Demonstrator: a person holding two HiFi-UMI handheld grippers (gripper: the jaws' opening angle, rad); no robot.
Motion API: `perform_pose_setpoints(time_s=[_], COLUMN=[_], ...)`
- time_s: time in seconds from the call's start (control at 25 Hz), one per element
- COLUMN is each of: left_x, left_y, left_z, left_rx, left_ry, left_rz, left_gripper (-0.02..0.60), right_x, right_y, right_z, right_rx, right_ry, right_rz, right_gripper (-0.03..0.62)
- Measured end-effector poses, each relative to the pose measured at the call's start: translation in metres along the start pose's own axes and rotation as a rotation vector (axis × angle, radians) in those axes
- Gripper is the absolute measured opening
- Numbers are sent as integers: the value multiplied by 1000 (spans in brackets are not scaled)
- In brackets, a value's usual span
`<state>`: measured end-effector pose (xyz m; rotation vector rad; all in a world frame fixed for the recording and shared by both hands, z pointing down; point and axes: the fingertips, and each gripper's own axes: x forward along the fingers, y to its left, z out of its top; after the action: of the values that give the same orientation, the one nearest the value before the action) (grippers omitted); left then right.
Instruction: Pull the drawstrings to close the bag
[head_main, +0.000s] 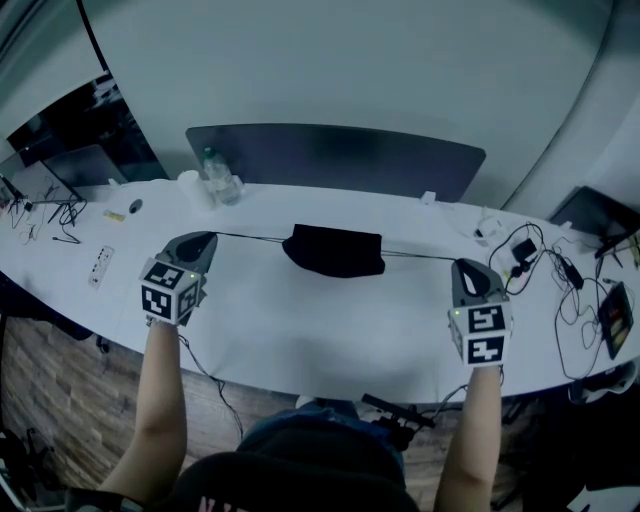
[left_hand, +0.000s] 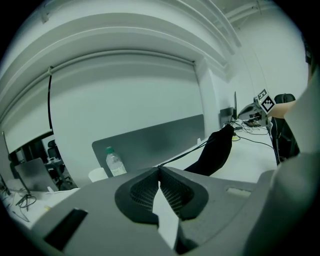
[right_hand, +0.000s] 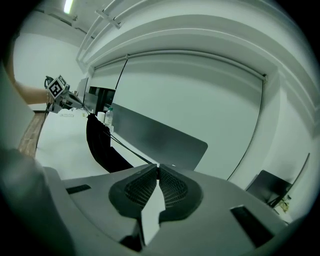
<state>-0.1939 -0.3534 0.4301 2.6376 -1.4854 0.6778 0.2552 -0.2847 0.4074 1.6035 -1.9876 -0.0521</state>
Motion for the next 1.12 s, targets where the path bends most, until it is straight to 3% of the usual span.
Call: perform_pose_setpoints(time_s=[0.52, 1.12], left_x=[-11, -19], left_y=[33, 54], left_z=[16, 21], left_rx=[-8, -10], left_ry=[-30, -33], left_rz=[88, 123], left_gripper=[9, 9], right_x=[-3, -12], right_y=[-23, -50], right_z=[10, 15], right_rx=[-14, -9], right_ry=[-4, -12], right_rz=[-72, -130], right_gripper=[6, 6])
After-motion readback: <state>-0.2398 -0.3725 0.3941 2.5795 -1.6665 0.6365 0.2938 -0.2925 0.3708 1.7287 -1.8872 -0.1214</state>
